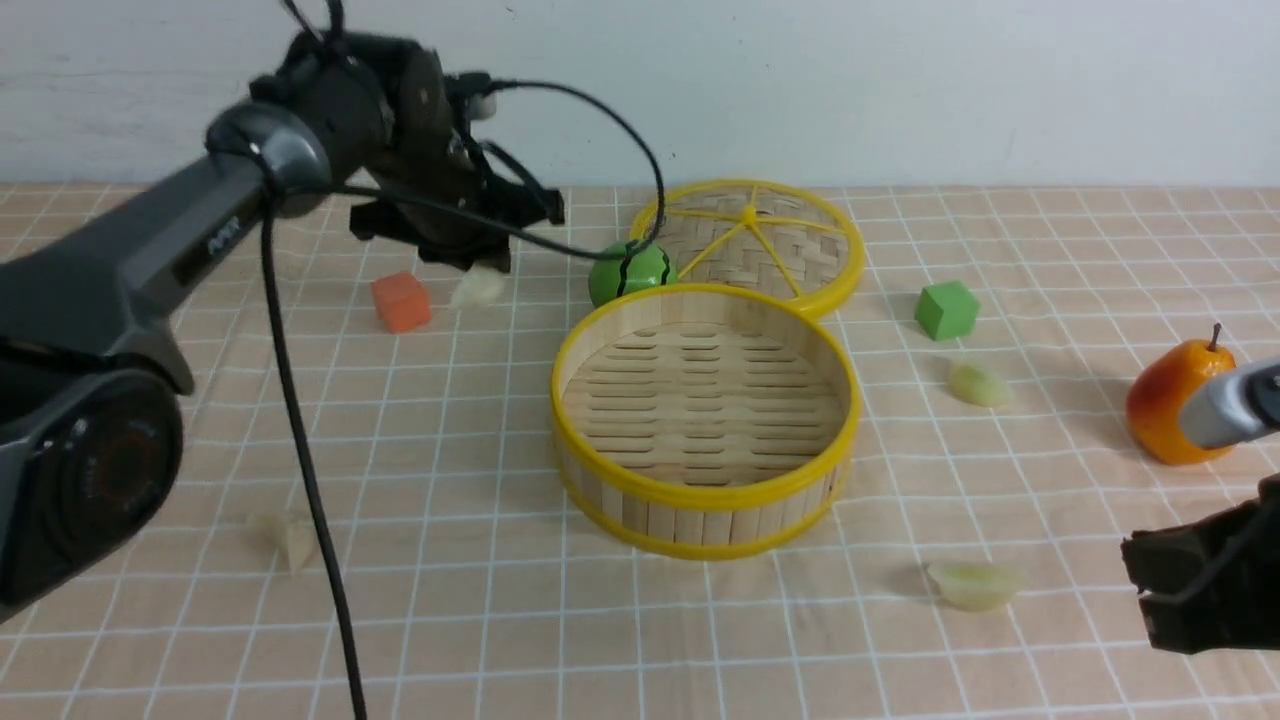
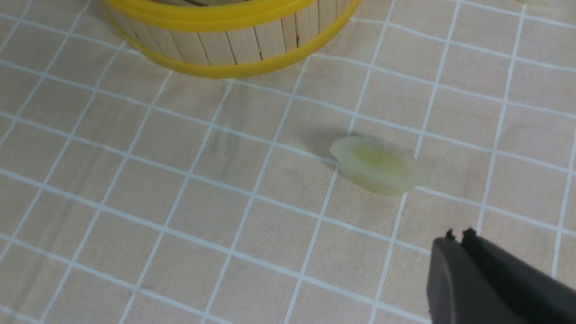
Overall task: Put the dumplings into the steamer on the table with the brown tablecloth.
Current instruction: 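Place the dumpling into the bamboo steamer basket with the left gripper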
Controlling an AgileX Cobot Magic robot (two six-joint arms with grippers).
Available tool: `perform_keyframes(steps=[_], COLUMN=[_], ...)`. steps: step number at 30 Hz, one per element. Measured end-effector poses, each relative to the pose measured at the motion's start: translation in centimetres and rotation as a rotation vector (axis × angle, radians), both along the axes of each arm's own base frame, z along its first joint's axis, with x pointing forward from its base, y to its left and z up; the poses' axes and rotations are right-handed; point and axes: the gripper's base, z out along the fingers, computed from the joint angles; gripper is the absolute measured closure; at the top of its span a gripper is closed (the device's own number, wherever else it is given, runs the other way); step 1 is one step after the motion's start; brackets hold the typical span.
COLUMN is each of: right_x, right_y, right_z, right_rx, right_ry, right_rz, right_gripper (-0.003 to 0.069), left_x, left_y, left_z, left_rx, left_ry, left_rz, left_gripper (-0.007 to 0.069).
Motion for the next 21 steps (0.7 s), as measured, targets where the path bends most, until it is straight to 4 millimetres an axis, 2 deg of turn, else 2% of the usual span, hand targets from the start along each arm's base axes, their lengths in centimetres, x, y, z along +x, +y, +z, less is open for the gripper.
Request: perform_keyframes(steps=[2, 4, 5, 6, 7, 9, 11, 12, 14, 15, 16, 19, 20, 21], right_x=[0.0, 0.0, 0.0, 0.0, 0.0, 0.0, 0.0, 0.0, 0.0, 0.0, 0.0, 0.0, 0.0, 0.0], right_y=[0.0, 0.0, 0.0, 0.0, 0.1, 0.1, 0.2, 0.2, 0.2, 0.2, 0.2, 0.3, 0.3, 0.3], right_z=[0.0, 0.0, 0.0, 0.0, 0.0, 0.1, 0.1, 0.1, 0.1, 0.1, 0.1, 0.1, 0.1, 0.1], right_rx=[0.000, 0.003, 0.009, 0.010, 0.022, 0.036, 0.046, 0.054, 0.059, 0.059, 0.060, 0.064, 0.063, 0.068], right_ry=[0.000, 0.000, 0.001, 0.001, 0.002, 0.005, 0.006, 0.007, 0.007, 0.007, 0.008, 0.008, 0.008, 0.008], right_rz=[0.000, -0.001, -0.003, -0.004, -0.008, -0.012, -0.016, -0.019, -0.021, -0.021, -0.021, -0.022, -0.022, -0.024], right_gripper=[0.0629, 0.0627, 0.0627, 0.0627, 0.0627, 0.0627, 0.0627, 0.0627, 0.0627, 0.0627, 0.0627, 0.0627, 0.0627, 0.0627], left_x=[-1.6, -2.9, -3.7, -3.8, -4.4, -4.5, -3.9, -3.1, -2.2, -2.1, -1.7, -1.5, -1.5, -1.7], left_y=[-1.6, -3.4, -4.9, -5.1, -7.0, -8.5, -9.2, -9.3, -9.1, -9.1, -8.8, -8.7, -8.8, -8.8], left_z=[2.0, 2.8, 2.9, 2.9, 2.4, 1.0, -1.1, -2.9, -4.9, -5.3, -6.2, -6.5, -6.4, -6.1], left_rx=[-0.050, -0.089, -0.109, -0.112, -0.121, -0.113, -0.073, -0.033, 0.001, 0.004, 0.004, -0.012, -0.014, -0.018], left_ry=[0.021, 0.044, 0.062, 0.063, 0.083, 0.103, 0.104, 0.095, 0.091, 0.095, 0.099, 0.106, 0.105, 0.109], left_rz=[-0.099, -0.181, -0.228, -0.235, -0.270, -0.268, -0.229, -0.187, -0.127, -0.121, -0.072, -0.028, -0.027, -0.022], left_gripper=[0.0487, 0.0487, 0.0487, 0.0487, 0.0487, 0.0487, 0.0487, 0.0487, 0.0487, 0.0484, 0.0454, 0.0337, 0.0328, 0.0252])
